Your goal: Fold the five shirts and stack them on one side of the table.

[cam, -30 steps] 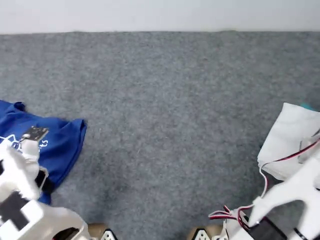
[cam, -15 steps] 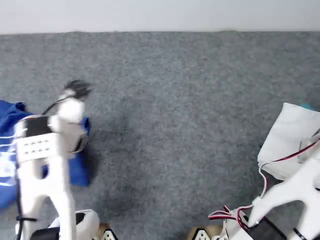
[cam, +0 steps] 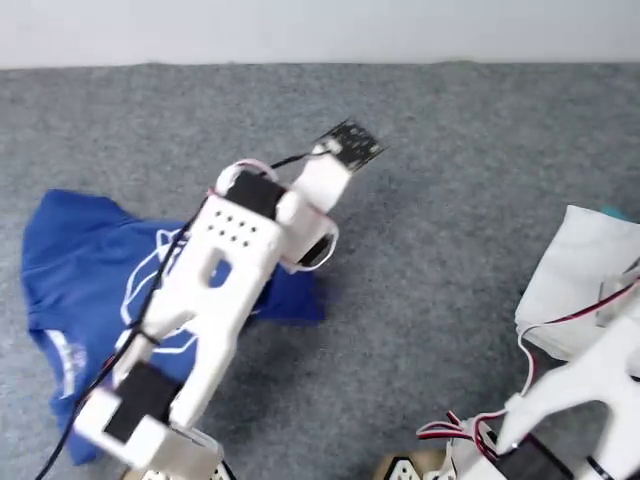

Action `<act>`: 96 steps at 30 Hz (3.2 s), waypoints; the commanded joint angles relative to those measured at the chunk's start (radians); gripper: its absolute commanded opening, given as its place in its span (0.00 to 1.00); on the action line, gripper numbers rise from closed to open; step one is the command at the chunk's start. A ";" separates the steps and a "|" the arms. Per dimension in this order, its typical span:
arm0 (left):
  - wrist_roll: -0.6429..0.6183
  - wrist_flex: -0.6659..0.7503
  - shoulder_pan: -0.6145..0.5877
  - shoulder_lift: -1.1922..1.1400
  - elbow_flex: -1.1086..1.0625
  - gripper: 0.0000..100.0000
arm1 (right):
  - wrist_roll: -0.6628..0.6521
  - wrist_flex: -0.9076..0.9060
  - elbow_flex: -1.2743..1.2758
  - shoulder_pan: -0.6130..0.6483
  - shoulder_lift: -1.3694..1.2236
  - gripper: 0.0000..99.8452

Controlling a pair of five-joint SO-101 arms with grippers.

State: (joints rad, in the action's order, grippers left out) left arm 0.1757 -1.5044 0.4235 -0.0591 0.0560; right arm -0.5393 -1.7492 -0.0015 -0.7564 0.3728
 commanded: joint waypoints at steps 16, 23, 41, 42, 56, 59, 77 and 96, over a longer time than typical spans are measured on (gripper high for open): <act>0.000 -0.250 -0.184 0.000 0.433 0.17 | 0.003 -0.035 0.109 0.010 0.111 0.01; 0.003 -0.245 -0.519 -0.037 0.437 0.17 | 0.002 -0.024 0.186 0.051 0.217 0.01; 0.069 0.158 -0.999 -0.540 0.449 0.17 | 0.002 -0.024 0.379 0.185 0.403 0.01; 0.069 0.169 -1.007 -0.565 0.458 0.17 | 0.002 -0.024 0.379 0.185 0.406 0.01; 0.157 -0.061 -1.026 -1.017 0.858 0.18 | 0.002 -0.024 0.379 0.185 0.409 0.01; 0.233 -0.166 -1.017 -1.111 0.966 0.11 | 0.003 -0.024 0.379 0.185 0.409 0.01; 0.431 -0.247 -1.008 -0.801 0.397 0.01 | 0.002 -0.008 0.381 0.185 0.400 0.01; 0.341 -0.193 -0.977 -0.245 0.137 0.19 | 0.003 0.079 0.433 0.262 0.407 0.01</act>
State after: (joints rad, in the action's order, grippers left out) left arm 0.5409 -1.7116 -0.5585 -0.3782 0.1926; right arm -0.5393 -1.6771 0.4358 -0.5278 0.7610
